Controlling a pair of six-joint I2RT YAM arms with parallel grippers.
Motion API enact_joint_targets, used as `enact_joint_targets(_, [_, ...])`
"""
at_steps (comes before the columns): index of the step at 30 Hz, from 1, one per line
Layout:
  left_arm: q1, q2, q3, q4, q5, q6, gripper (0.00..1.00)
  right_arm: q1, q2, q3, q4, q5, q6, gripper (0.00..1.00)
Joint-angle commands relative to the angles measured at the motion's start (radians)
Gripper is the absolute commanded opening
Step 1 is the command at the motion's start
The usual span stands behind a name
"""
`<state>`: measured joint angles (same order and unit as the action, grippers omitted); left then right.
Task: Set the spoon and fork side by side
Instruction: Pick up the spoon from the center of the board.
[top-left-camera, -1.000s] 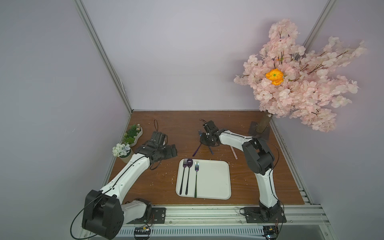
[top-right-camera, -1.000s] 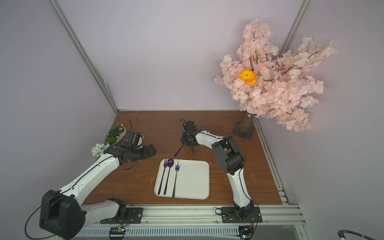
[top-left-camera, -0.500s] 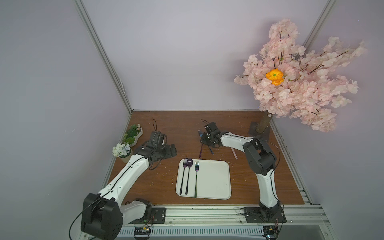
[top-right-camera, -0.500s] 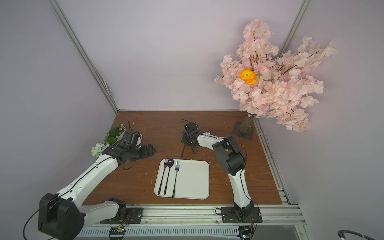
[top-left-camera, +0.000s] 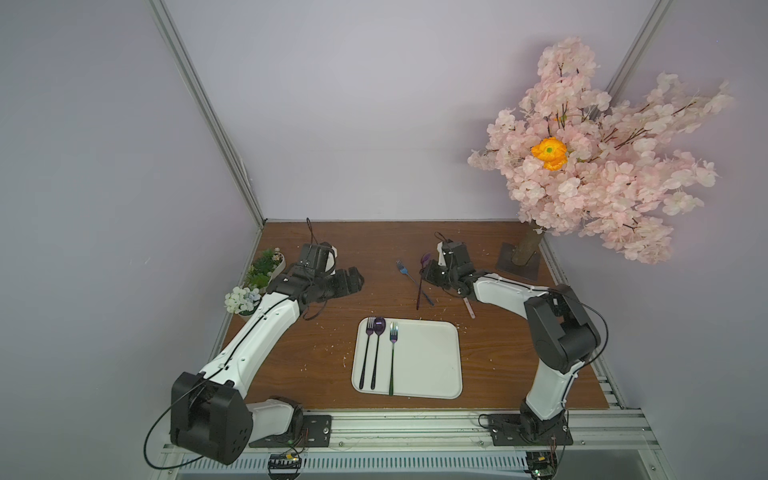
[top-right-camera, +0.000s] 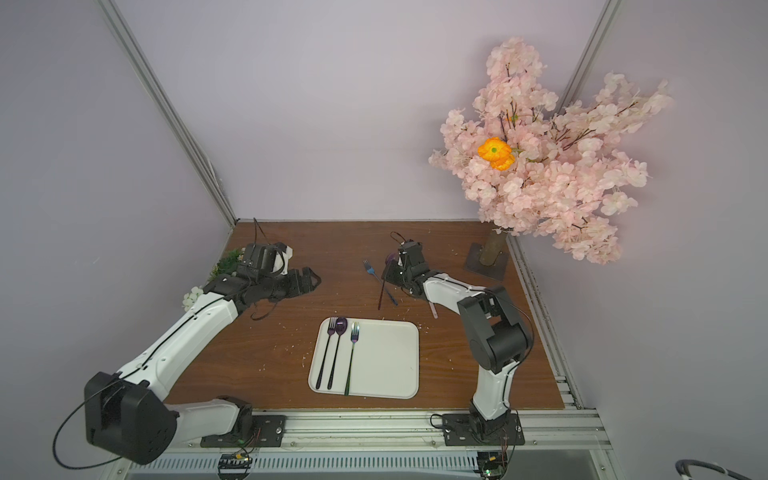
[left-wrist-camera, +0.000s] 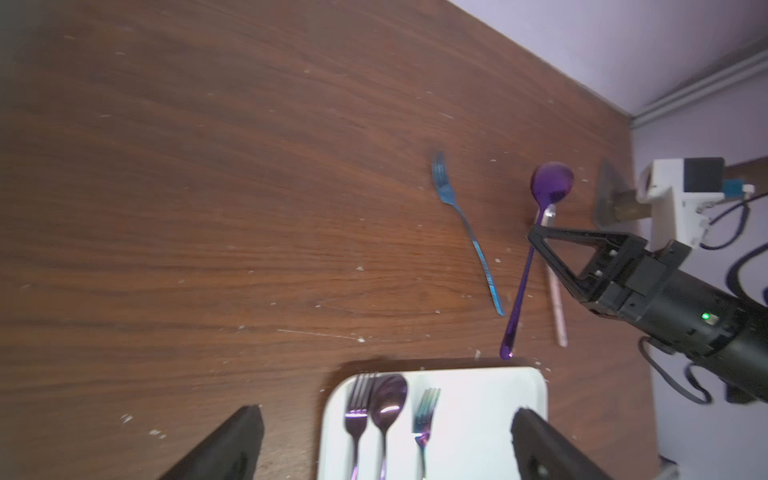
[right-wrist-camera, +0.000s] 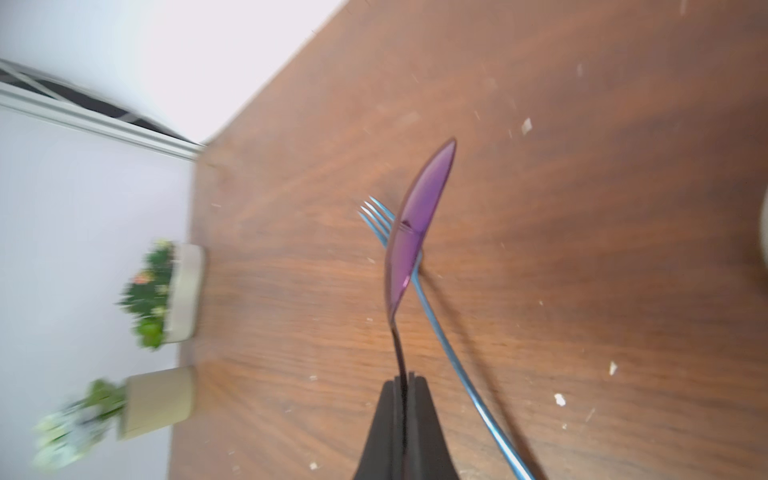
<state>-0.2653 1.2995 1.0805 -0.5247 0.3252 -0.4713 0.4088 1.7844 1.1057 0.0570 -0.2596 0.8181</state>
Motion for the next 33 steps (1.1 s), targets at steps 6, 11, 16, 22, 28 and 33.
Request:
enact_joint_targets(6, [-0.035,0.079,0.032,0.425,0.555,-0.044,0.91,-0.083,-0.176,-0.067,0.359,-0.514,0.038,0.0])
enact_joint_targets(11, [-0.153,0.2,0.103,0.541,0.603,-0.094,0.83,-0.085,-0.231,-0.101,0.495,-0.628,0.18,0.0])
enact_joint_targets(16, [-0.204,0.281,0.145,0.601,0.597,-0.13,0.73,-0.086,-0.255,-0.15,0.658,-0.636,0.319,0.0])
enact_joint_targets(22, [-0.21,0.318,0.144,0.682,0.618,-0.188,0.58,-0.083,-0.255,-0.149,0.689,-0.637,0.361,0.0])
enact_joint_targets(28, [-0.222,0.334,0.137,0.775,0.671,-0.248,0.36,-0.073,-0.235,-0.132,0.649,-0.612,0.354,0.0])
enact_joint_targets(33, [-0.222,0.34,0.136,0.79,0.693,-0.256,0.26,-0.051,-0.218,-0.118,0.645,-0.59,0.354,0.0])
